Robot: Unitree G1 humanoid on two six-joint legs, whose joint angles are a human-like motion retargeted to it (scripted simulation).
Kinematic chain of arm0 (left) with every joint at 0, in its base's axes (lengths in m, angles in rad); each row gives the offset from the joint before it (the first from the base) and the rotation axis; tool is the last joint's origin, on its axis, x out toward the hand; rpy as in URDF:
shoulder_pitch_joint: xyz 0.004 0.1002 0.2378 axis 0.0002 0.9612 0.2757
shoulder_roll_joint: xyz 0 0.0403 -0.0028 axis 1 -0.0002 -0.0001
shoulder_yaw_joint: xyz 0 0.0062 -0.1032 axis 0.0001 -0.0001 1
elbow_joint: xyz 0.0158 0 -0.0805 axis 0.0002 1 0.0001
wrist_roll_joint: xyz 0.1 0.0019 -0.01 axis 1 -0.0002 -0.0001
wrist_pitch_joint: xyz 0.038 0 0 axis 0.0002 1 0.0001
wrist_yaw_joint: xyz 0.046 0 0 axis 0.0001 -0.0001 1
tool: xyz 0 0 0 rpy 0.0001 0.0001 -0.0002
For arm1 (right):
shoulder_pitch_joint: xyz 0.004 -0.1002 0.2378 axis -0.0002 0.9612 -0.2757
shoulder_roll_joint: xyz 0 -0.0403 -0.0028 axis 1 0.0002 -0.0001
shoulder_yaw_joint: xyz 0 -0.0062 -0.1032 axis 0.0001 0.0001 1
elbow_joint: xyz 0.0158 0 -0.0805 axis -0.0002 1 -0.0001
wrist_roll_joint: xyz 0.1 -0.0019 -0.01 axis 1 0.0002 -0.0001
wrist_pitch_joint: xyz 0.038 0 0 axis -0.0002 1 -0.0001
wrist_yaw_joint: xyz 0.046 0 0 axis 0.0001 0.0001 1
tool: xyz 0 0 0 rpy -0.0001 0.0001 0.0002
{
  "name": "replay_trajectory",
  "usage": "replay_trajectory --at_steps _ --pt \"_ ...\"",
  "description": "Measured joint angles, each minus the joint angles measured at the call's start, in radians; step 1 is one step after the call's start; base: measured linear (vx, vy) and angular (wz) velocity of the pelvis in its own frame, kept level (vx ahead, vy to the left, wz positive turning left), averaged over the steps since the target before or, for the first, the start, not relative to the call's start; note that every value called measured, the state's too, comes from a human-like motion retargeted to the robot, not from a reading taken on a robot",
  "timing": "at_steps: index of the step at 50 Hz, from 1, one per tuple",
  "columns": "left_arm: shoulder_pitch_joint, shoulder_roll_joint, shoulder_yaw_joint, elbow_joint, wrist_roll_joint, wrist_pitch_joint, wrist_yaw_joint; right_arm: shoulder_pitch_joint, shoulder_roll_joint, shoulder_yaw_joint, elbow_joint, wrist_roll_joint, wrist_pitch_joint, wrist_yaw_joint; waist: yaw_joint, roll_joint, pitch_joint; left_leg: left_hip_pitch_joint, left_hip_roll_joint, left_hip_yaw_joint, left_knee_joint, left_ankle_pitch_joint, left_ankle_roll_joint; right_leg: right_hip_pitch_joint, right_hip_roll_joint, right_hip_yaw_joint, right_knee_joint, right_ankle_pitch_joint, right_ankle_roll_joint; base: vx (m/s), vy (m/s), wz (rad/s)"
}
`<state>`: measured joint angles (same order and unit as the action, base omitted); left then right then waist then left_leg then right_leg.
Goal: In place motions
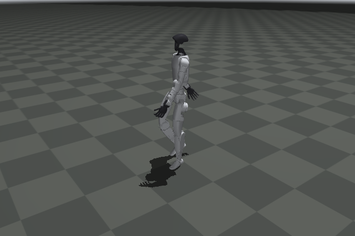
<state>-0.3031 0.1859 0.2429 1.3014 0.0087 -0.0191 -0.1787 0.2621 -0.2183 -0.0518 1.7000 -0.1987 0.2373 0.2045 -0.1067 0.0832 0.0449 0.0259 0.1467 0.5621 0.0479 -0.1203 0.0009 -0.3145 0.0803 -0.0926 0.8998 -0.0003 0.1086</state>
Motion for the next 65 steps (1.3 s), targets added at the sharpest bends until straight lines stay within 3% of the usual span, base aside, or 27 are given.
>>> replay_trajectory --at_steps 2,3,5,7,8,10,15,17,20,26,30,31,32,33,35,37,39,40,42,45,50,56,58,61,62,63,65 --pt "0.084 -0.037 0.031 0.041 0.010 -0.013 0.017 -0.068 0.020 0.043 0.000 -0.016 -0.022 0.006 -0.020 -0.014 0.008 0.009 -0.031 -0.050 0.046 -0.015 0.019 0.211 -0.008 -0.012 -0.323 0.012 0.006 0.17 0.01 0.66" --pt "0.131 -0.056 0.050 0.068 0.010 -0.020 0.028 -0.106 0.030 0.068 0.000 -0.024 -0.036 0.003 -0.023 -0.030 0.009 0.007 -0.058 -0.069 0.082 -0.018 0.032 0.306 -0.011 -0.009 -0.468 -0.067 0.012 0.18 0.00 0.44" --pt "0.222 -0.086 0.106 0.148 0.011 -0.029 0.057 -0.170 0.053 0.131 -0.037 -0.035 -0.057 -0.007 -0.011 -0.056 -0.006 -0.026 -0.078 -0.035 0.215 0.058 0.020 0.437 -0.124 -0.249 -0.657 -0.204 -0.064 0.10 -0.05 0.92" --pt "0.284 -0.082 0.172 0.239 0.019 -0.013 0.077 -0.268 0.074 0.162 -0.102 -0.053 -0.063 0.023 -0.131 -0.097 -0.052 -0.238 -0.140 -0.087 0.454 0.308 0.064 0.413 -0.182 -0.396 -0.755 -0.163 -0.065 -0.25 -0.17 1.96" --pt "0.316 -0.079 0.206 0.270 0.011 -0.005 0.092 -0.324 0.076 0.170 -0.147 -0.066 -0.067 0.044 -0.030 -0.085 -0.052 -0.305 -0.147 -0.026 0.511 0.412 0.147 0.389 -0.166 -0.282 -0.736 -0.190 -0.047 -0.37 -0.42 -1.69" --pt "0.362 -0.087 0.259 0.329 -0.074 -0.004 0.110 -0.437 0.068 0.185 -0.246 -0.093 -0.092 0.092 0.149 -0.221 0.031 -0.416 -0.188 0.185 0.739 0.298 0.261 0.342 -0.272 -0.079 -0.677 -0.199 -0.077 -0.24 -0.87 -3.17" --pt "0.468 -0.077 0.353 0.399 -0.150 0.052 0.065 -0.620 0.047 0.168 -0.549 -0.112 -0.161 0.066 0.195 -0.427 0.227 -0.573 -0.329 0.291 1.058 -0.041 0.261 0.331 -0.531 -0.080 -0.654 -0.192 -0.121 -0.16 -0.60 0.07" --pt "0.533 -0.071 0.381 0.399 -0.100 0.049 0.072 -0.636 0.051 0.159 -0.635 -0.087 -0.211 0.016 0.171 -0.468 0.202 -0.721 -0.380 0.291 1.136 -0.087 0.261 0.287 -0.584 -0.123 -0.635 -0.190 -0.136 0.16 -0.17 1.26" --pt "0.643 -0.065 0.381 0.399 -0.063 0.061 0.058 -0.623 0.057 0.183 -0.698 -0.023 -0.257 -0.015 0.151 -0.493 0.096 -0.870 -0.408 0.326 1.160 -0.104 0.261 0.205 -0.625 -0.160 -0.610 -0.198 -0.143 0.26 0.09 0.77" --pt "0.667 -0.056 0.398 0.399 -0.095 0.082 0.080 -0.582 0.123 0.213 -0.685 -0.002 -0.240 0.069 0.143 -0.433 0.043 -0.620 -0.341 0.290 0.915 0.036 0.261 0.239 -0.494 -0.094 -0.606 -0.237 -0.128 0.11 0.20 -0.60" --pt "0.622 -0.052 0.388 0.399 -0.115 0.069 0.072 -0.465 0.153 0.211 -0.583 -0.061 -0.234 0.084 0.237 -0.271 0.028 -0.340 -0.194 0.243 0.622 0.178 0.261 0.318 -0.307 -0.035 -0.604 -0.234 -0.079 0.09 0.72 -1.80" --pt "0.607 -0.056 0.375 0.399 -0.118 0.060 0.077 -0.420 0.150 0.206 -0.545 -0.084 -0.232 0.076 0.250 -0.218 0.009 -0.275 -0.177 0.197 0.496 0.240 0.223 0.323 -0.267 -0.031 -0.595 -0.232 -0.069 0.14 0.65 -1.23" --pt "0.591 -0.059 0.362 0.397 -0.121 0.051 0.082 -0.376 0.146 0.200 -0.507 -0.104 -0.228 0.071 0.258 -0.169 -0.010 -0.209 -0.162 0.142 0.370 0.235 0.171 0.323 -0.224 -0.026 -0.582 -0.231 -0.062 0.29 0.37 -1.02" --pt "0.571 -0.060 0.352 0.391 -0.123 0.042 0.089 -0.334 0.140 0.195 -0.468 -0.120 -0.221 0.070 0.260 -0.128 -0.034 -0.142 -0.153 0.071 0.242 0.093 0.093 0.316 -0.174 -0.014 -0.560 -0.230 -0.062 0.33 0.25 -0.70" --pt "0.532 -0.071 0.312 0.392 -0.132 0.028 0.109 -0.264 0.112 0.166 -0.382 -0.167 -0.220 0.067 0.238 -0.075 -0.051 -0.011 -0.082 0.091 0.131 -0.092 0.062 0.328 -0.136 -0.018 -0.510 -0.182 -0.052 0.30 0.20 -0.08" --pt "0.405 -0.073 0.273 0.398 -0.149 0.041 0.101 -0.206 0.066 0.122 -0.256 -0.238 -0.173 0.074 0.200 -0.034 -0.114 0.005 0.005 0.270 0.052 -0.062 0.038 0.093 -0.088 0.043 -0.180 0.060 -0.008 0.00 0.15 -0.36" --pt "0.255 -0.049 0.244 0.369 -0.139 0.057 0.077 -0.194 0.045 0.064 -0.166 -0.213 -0.122 0.045 0.181 -0.014 -0.013 -0.062 -0.021 0.046 0.083 -0.027 0.086 -0.063 -0.008 0.093 0.104 0.173 0.003 -0.42 -0.06 0.69" --pt "0.184 -0.037 0.219 0.332 -0.129 0.055 0.066 -0.184 0.031 0.023 -0.113 -0.166 -0.102 0.012 0.114 0.013 0.057 -0.067 -0.003 -0.076 0.092 -0.005 0.091 -0.131 0.063 0.073 0.238 0.179 0.006 -0.55 -0.04 1.32" --pt "0.053 -0.005 0.160 0.253 -0.134 0.060 0.035 -0.188 -0.007 -0.007 -0.012 -0.056 -0.074 -0.008 0.152 -0.001 0.121 -0.015 0.014 0.064 0.061 -0.003 0.081 -0.243 0.058 0.072 0.415 0.136 -0.037 -0.56 0.00 0.00" --pt "-0.055 0.043 0.115 0.120 -0.075 0.070 -0.018 -0.120 -0.042 -0.032 0.000 -0.003 0.020 0.046 0.084 0.040 0.166 -0.024 0.075 0.042 0.051 0.014 0.077 -0.476 0.130 -0.018 0.652 0.088 -0.064 -0.17 -0.01 0.40" --pt "-0.057 0.061 0.017 -0.017 -0.037 0.014 0.031 0.051 -0.066 -0.064 0.000 -0.026 0.013 -0.040 0.069 0.081 0.001 -0.097 0.128 0.108 0.019 0.040 0.063 -0.700 0.165 -0.056 0.733 0.048 -0.072 0.30 -0.02 -0.01" --pt "-0.023 0.007 -0.016 -0.045 -0.024 0.002 0.023 0.044 -0.029 -0.065 0.000 -0.028 -0.014 -0.047 0.117 0.065 -0.013 -0.071 0.116 0.096 0.011 0.057 0.043 -0.421 0.124 0.050 0.477 0.059 -0.055 0.07 0.02 -0.17" --pt "0.018 -0.031 -0.006 -0.015 -0.030 0.008 0.020 0.011 -0.018 -0.045 0.000 -0.019 -0.029 -0.038 0.133 0.052 -0.037 -0.067 0.093 0.108 0.010 0.054 0.039 -0.257 0.076 0.101 0.296 0.066 -0.046 0.19 0.08 -0.10" --pt "0.084 -0.078 0.031 0.076 -0.029 0.003 0.014 -0.091 0.012 -0.010 -0.014 -0.013 -0.059 -0.017 0.085 0.020 0.008 -0.014 0.031 0.044 0.021 0.038 0.041 0.091 -0.012 0.115 -0.116 0.100 -0.017 0.15 0.01 0.92" --pt "0.112 -0.088 0.044 0.105 -0.024 0.002 0.014 -0.119 0.024 0.000 -0.034 -0.017 -0.072 -0.019 0.065 0.007 0.012 -0.013 0.007 0.015 0.030 0.031 0.045 0.194 -0.033 0.119 -0.273 0.078 0.003 0.14 -0.08 1.14" --pt "0.143 -0.092 0.059 0.134 -0.017 0.002 0.014 -0.143 0.036 0.015 -0.068 -0.022 -0.082 -0.026 0.057 -0.014 0.009 -0.013 -0.023 0.003 0.040 0.023 0.049 0.293 -0.028 0.168 -0.422 -0.040 0.050 0.17 -0.11 0.20" --pt "0.211 -0.084 0.069 0.190 0.005 0.011 0.003 -0.180 0.059 0.063 -0.149 -0.027 -0.102 -0.039 0.117 -0.054 -0.023 -0.002 -0.070 0.065 0.060 -0.010 0.050 0.394 -0.172 -0.062 -0.628 -0.199 -0.020 0.22 -0.12 -0.95"
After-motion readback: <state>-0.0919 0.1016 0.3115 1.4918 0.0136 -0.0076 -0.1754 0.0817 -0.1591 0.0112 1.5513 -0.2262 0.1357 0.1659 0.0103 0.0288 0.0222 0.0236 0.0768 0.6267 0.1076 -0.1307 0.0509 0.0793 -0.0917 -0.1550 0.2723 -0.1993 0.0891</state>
